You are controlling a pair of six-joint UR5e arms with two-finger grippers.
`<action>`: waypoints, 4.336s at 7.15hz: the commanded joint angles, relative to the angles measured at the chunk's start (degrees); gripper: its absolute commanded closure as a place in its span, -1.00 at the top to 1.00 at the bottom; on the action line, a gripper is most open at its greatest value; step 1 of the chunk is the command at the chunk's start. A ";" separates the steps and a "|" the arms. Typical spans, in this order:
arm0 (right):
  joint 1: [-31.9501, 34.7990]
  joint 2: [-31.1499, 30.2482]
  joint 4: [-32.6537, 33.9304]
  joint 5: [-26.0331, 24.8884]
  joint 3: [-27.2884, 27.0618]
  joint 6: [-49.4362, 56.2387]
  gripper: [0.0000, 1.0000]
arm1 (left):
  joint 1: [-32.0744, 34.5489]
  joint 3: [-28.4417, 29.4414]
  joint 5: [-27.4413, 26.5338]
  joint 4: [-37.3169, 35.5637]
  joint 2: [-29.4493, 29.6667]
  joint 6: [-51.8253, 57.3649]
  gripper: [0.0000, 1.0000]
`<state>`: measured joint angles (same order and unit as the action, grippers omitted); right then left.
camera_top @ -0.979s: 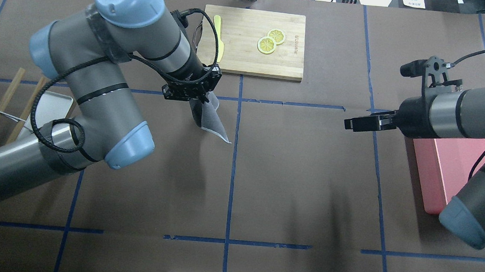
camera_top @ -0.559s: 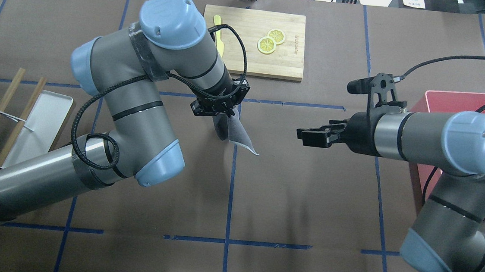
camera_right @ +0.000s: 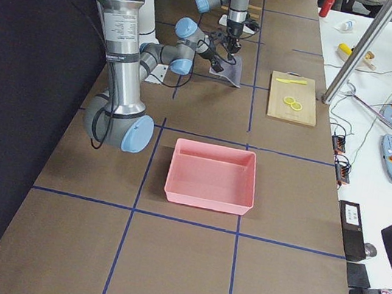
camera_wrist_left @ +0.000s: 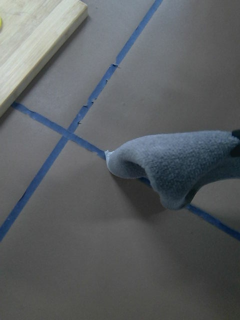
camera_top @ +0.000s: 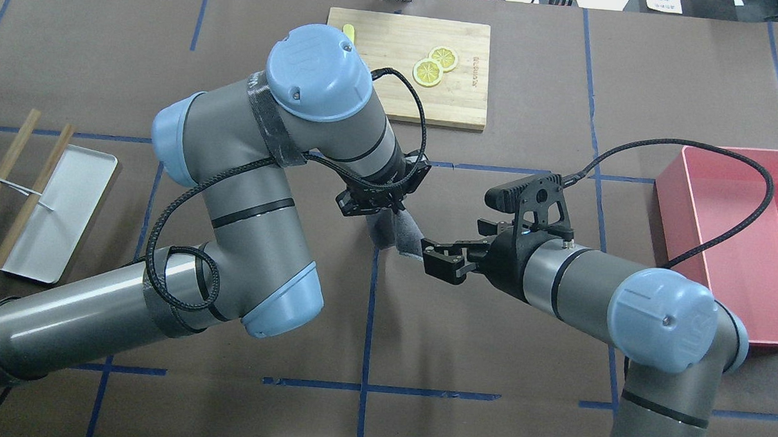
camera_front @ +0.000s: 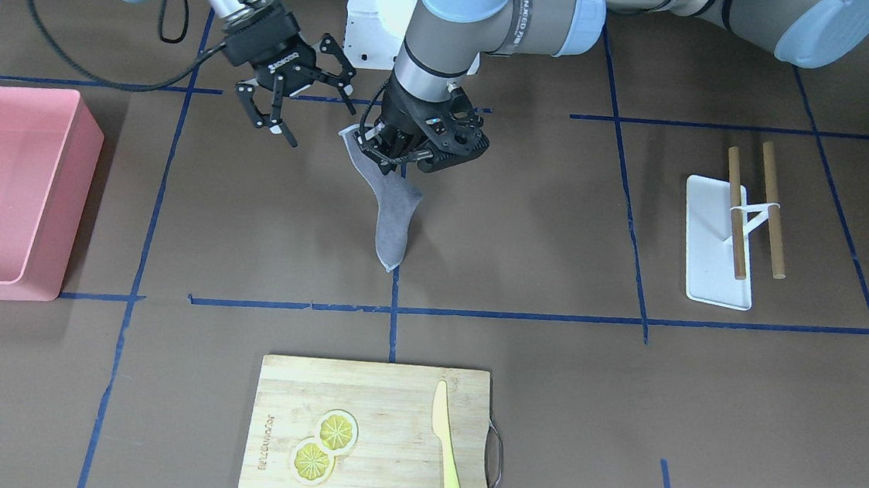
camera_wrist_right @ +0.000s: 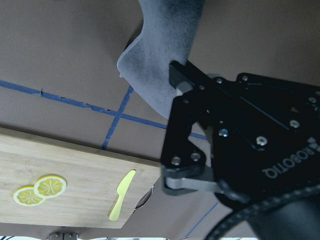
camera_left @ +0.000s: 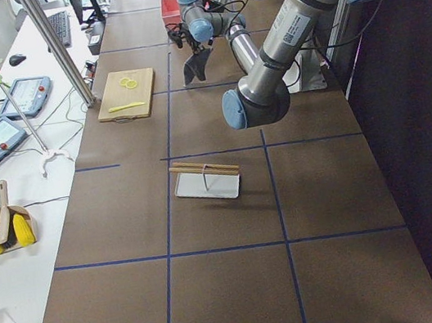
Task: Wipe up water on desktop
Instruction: 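Grasp the grey cloth with the right gripper beside the left gripper, then release and withdraw the left gripper while the right gripper lowers the cloth, then wipe the table surface with the cloth held in the right gripper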
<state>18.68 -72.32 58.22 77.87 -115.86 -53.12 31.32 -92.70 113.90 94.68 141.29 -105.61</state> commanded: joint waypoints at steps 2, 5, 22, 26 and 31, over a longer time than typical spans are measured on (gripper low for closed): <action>-2.95 2.63 5.41 -6.06 0.20 3.02 0.90 | -0.82 -0.81 -0.08 0.07 1.18 -1.96 -1.00; -4.53 2.19 5.41 -8.69 0.46 3.38 0.35 | -0.82 -2.05 0.01 0.07 1.09 -1.97 -1.00; 7.25 4.13 34.68 32.41 5.24 -16.27 -1.00 | 21.57 -20.67 0.71 -0.99 -29.81 48.86 0.99; 8.98 13.81 34.41 36.10 13.05 -23.00 -1.00 | 30.00 -23.32 0.45 -9.67 -35.46 76.01 0.99; 16.66 -9.25 34.41 39.12 2.39 -5.68 -1.00 | 35.21 -23.67 0.71 -9.69 -39.07 83.19 0.99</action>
<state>35.08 -80.28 92.65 117.10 -113.26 -60.58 65.40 -116.27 114.59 85.03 102.85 -24.41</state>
